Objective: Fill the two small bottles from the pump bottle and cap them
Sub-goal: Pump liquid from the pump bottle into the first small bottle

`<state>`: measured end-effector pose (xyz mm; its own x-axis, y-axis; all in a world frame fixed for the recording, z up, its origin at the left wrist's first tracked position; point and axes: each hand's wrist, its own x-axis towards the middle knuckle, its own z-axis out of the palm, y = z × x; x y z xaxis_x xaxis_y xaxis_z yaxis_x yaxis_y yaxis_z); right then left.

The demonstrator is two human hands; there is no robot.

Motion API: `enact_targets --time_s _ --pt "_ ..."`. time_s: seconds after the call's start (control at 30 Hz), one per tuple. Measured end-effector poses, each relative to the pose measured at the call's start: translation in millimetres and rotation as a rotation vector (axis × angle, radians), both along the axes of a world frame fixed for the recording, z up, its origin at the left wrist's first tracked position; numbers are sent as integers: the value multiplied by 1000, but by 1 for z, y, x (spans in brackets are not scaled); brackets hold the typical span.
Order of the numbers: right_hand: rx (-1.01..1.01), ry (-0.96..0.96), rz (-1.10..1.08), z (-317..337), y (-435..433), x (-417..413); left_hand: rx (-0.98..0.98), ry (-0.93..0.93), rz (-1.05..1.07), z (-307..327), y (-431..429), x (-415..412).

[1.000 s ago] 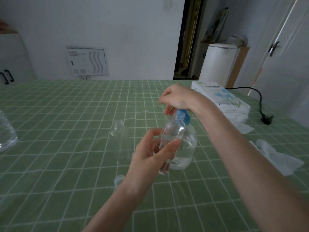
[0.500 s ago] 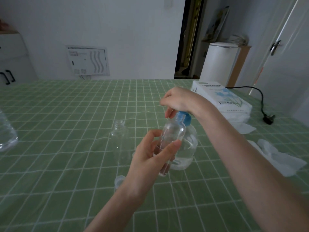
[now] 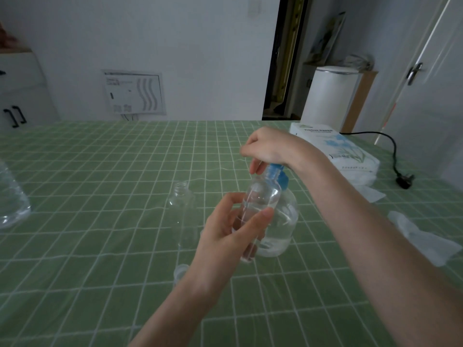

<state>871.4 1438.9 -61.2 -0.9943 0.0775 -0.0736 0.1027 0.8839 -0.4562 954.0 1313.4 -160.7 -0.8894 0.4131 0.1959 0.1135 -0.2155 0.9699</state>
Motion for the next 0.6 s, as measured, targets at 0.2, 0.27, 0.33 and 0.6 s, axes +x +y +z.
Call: enact_targets --time_s 0.2,0.27,0.33,0.6 --pt "-6 -20 -7 -7 2 0 -12 -3 12 -3 -1 3" --pt "-13 -22 -10 -8 1 0 -8 -10 17 -4 -1 3" --pt "-20 -15 -11 -8 1 1 -10 -11 17 -4 -1 3" --pt "-50 53 -7 1 4 1 4 2 3 0 0 1"
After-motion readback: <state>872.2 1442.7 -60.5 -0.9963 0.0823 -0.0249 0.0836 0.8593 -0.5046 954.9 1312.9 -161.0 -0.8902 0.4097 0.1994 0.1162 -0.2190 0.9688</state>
